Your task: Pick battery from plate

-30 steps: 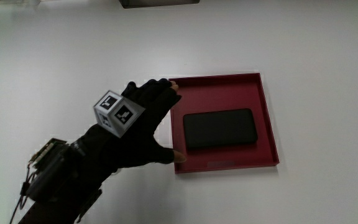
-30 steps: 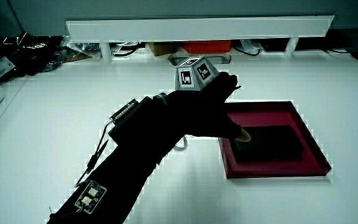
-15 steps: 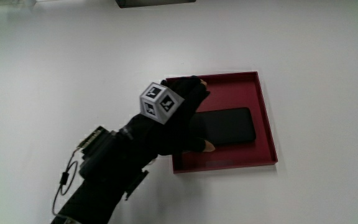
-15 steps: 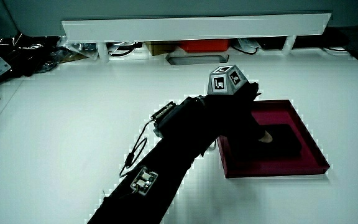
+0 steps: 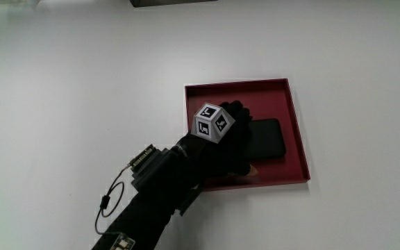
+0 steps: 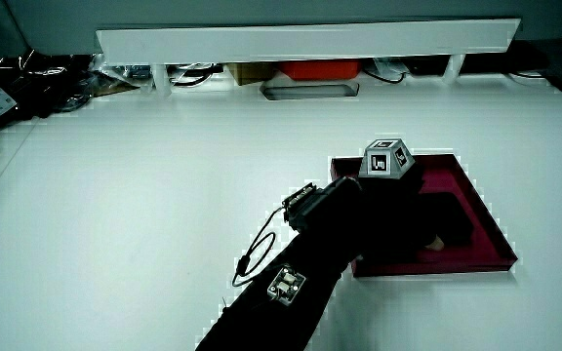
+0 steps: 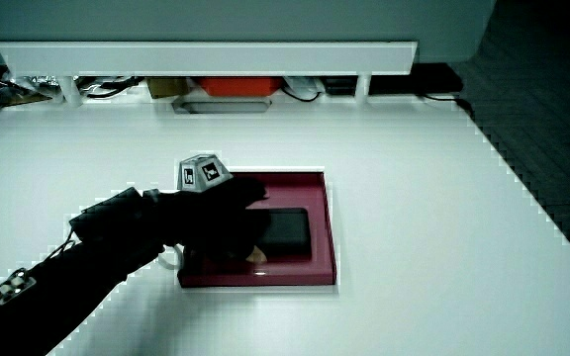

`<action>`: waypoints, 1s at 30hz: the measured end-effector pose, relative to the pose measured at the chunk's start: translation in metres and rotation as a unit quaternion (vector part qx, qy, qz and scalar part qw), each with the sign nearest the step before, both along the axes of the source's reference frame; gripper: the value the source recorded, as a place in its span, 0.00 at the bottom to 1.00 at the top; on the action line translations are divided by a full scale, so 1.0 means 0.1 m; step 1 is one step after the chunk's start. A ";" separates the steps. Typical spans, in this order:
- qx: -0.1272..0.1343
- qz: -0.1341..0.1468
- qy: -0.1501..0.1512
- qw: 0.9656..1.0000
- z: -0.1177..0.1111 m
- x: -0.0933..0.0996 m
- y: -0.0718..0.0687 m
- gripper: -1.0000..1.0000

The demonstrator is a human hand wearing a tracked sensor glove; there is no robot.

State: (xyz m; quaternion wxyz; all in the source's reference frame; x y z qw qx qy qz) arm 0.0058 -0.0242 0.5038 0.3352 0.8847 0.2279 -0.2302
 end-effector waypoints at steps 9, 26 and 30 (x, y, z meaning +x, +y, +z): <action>-0.019 0.004 -0.021 1.000 0.25 0.08 0.06 0.50; 0.025 -0.007 -0.032 0.999 0.23 0.09 0.06 0.80; 0.023 -0.019 -0.026 0.999 0.24 0.06 0.06 0.89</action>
